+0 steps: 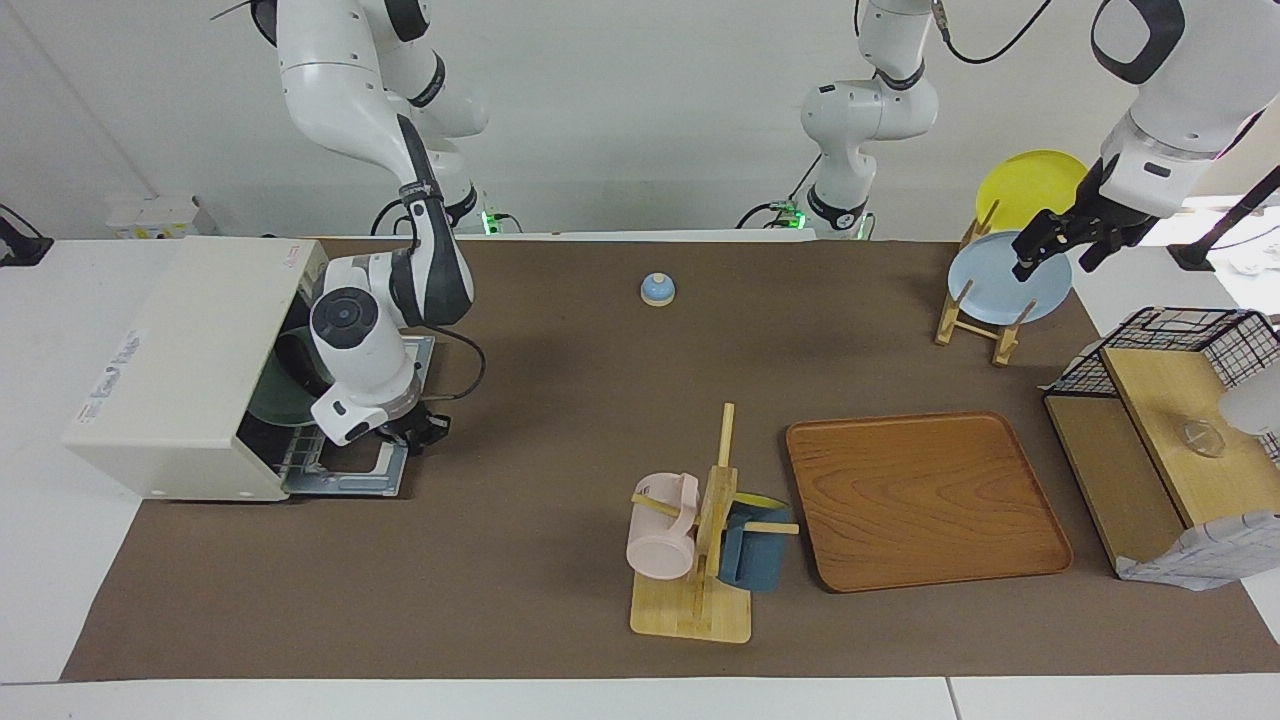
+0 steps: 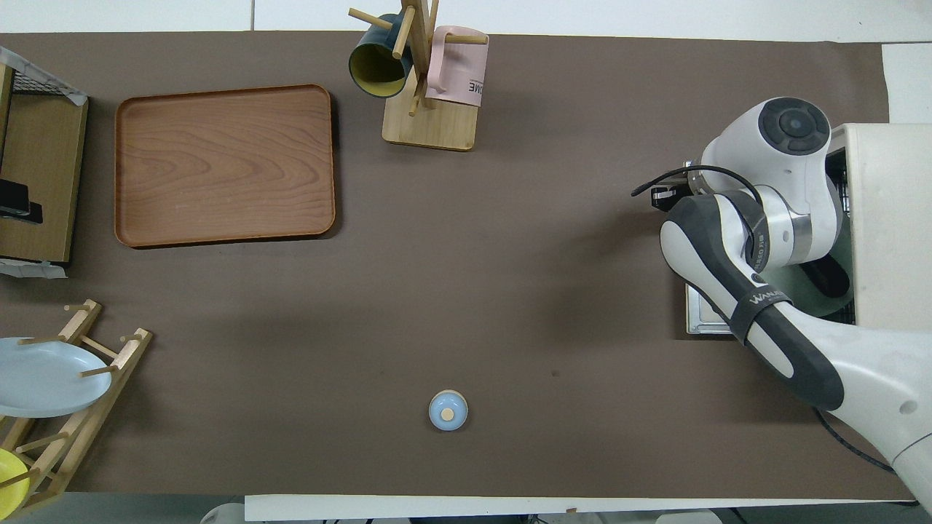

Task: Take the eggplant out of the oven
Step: 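Grasp the green plate with the right gripper and pull it out, then carry the plate with the eggplant away from the oven with the right gripper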

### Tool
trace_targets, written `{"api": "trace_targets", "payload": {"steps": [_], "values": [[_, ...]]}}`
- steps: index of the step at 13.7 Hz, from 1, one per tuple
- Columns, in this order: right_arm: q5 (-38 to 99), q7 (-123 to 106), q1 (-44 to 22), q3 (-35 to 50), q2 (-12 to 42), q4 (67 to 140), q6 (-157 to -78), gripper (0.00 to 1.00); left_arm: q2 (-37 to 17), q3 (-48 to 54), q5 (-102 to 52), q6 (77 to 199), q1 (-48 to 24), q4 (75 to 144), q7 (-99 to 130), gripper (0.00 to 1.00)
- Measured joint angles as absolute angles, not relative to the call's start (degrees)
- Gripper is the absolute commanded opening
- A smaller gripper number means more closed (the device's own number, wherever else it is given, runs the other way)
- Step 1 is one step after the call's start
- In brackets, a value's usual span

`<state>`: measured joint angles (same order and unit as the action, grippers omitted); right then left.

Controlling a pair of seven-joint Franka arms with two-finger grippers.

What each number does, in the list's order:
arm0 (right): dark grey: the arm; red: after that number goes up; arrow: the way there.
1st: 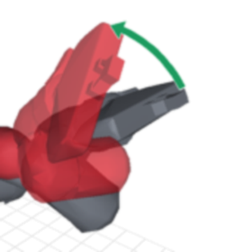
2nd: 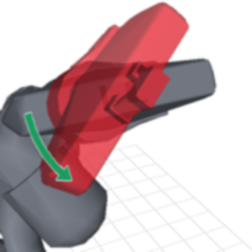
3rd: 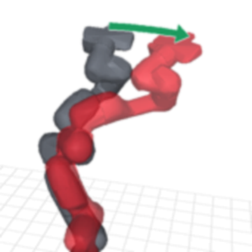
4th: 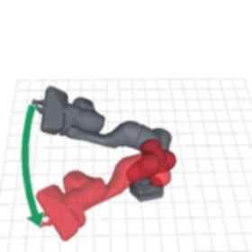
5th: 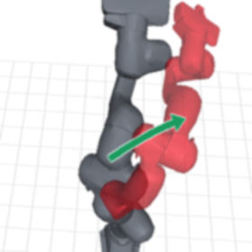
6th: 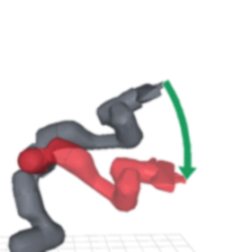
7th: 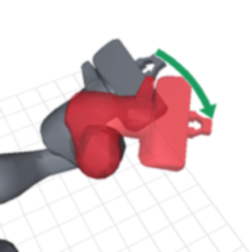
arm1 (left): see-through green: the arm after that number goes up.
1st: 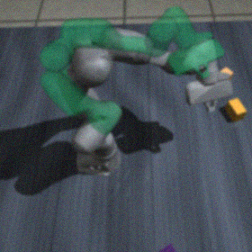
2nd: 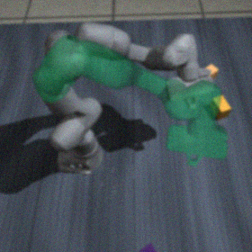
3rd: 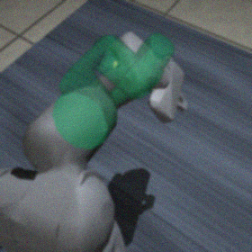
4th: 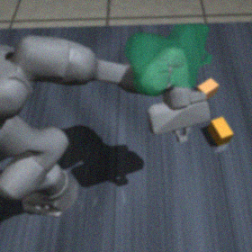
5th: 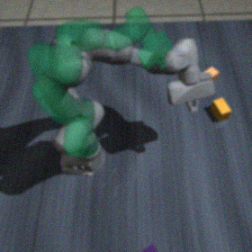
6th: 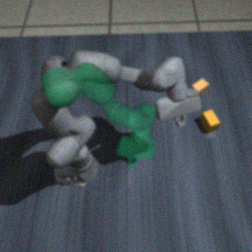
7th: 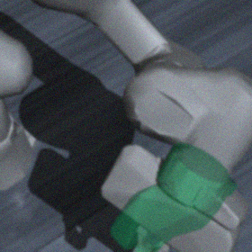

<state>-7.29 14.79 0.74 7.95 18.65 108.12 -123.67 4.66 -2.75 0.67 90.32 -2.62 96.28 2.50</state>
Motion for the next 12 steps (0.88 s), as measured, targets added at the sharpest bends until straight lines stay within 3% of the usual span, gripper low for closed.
{"api": "trace_targets", "payload": {"steps": [1, 6, 12], "values": [[-7.26, 15.70, 0.01, 8.07, 17.77, 106.69, -121.82, 0.66, 4.66, -2.75, 0.67, 90.32, -2.62, 96.28, 2.50, 1.00], [-7.21, 16.30, 0.53, 8.06, 8.70, 107.29, -104.53, 0.61, 4.66, -2.75, 0.67, 90.32, -2.62, 96.28, 2.50, 1.00], [-10.61, 12.82, 4.63, 7.80, 7.31, 114.84, -108.96, 0.55, 4.66, -2.75, 0.67, 90.32, -2.62, 96.28, 2.50, 1.00]]}}
